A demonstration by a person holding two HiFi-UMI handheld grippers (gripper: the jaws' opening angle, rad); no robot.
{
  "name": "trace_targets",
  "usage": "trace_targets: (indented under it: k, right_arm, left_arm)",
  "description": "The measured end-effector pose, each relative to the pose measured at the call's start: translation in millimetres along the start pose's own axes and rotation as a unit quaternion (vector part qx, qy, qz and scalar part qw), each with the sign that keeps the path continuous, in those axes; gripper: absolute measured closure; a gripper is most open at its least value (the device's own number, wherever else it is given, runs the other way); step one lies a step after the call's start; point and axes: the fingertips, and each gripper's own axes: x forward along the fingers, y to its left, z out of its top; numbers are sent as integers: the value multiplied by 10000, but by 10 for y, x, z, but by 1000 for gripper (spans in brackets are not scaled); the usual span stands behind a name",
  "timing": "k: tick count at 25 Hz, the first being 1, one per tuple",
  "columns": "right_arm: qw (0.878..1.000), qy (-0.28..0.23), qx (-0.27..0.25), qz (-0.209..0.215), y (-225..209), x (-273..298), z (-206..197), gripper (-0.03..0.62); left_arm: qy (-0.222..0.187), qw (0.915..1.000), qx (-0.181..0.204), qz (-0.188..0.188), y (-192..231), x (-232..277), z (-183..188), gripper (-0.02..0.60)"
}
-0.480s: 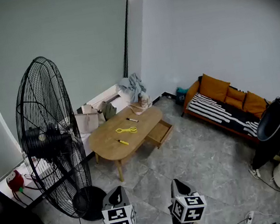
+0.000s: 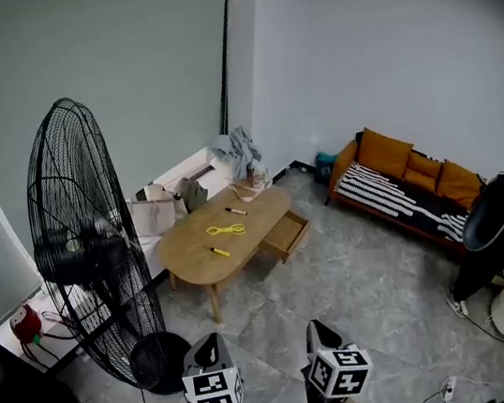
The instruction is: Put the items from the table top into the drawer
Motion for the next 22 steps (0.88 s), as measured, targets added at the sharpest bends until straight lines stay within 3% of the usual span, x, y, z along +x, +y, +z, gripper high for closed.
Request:
trace_targets:
  k: [11, 22]
  right_arm:
    - [9989, 131, 298, -335, -424, 128, -127, 589]
    - [9992, 5, 277, -287, -1020, 1055, 434, 589]
  left_arm:
    - [213, 9990, 241, -316, -303, 359, -86, 584]
    - [172, 9997, 86, -133, -411, 1383, 300, 584]
